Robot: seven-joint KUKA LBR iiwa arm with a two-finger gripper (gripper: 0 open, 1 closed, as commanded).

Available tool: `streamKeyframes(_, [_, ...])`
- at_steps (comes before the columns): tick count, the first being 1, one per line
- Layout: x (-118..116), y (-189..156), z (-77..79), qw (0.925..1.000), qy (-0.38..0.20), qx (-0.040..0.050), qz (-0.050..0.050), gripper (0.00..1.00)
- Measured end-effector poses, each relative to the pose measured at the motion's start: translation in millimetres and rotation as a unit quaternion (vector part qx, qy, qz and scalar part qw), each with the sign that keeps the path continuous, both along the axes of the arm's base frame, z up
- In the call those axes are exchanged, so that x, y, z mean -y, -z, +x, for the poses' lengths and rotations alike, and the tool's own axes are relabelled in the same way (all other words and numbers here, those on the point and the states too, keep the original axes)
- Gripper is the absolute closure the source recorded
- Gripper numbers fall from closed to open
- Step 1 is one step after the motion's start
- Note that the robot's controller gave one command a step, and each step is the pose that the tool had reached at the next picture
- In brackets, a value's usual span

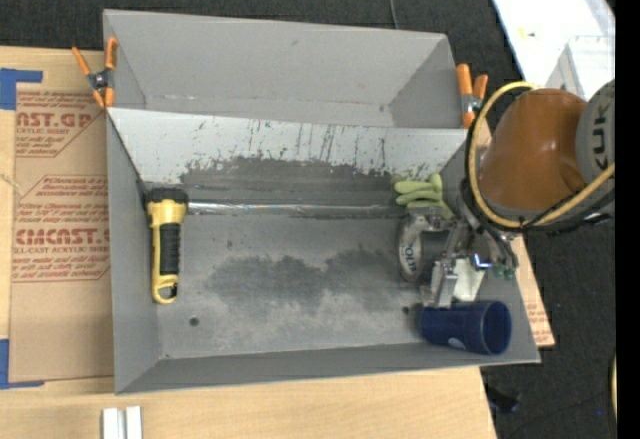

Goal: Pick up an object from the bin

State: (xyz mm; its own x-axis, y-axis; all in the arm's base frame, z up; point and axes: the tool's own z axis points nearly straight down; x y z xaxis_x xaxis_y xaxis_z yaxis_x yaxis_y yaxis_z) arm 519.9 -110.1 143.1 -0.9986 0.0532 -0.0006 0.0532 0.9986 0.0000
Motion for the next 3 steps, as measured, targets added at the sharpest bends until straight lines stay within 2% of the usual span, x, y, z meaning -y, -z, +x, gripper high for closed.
streamKeyframes(1, [25,-5,22.5,0.9998,0.019,0.0005,0.001,0.0])
streamKeyframes(2, [37,23,52.0,1.0,0.007,0.0015,0.002,0.0])
streamKeyframes(3, [38,32,51.3,1.0,0.001,0.0053,0.001,0.0])
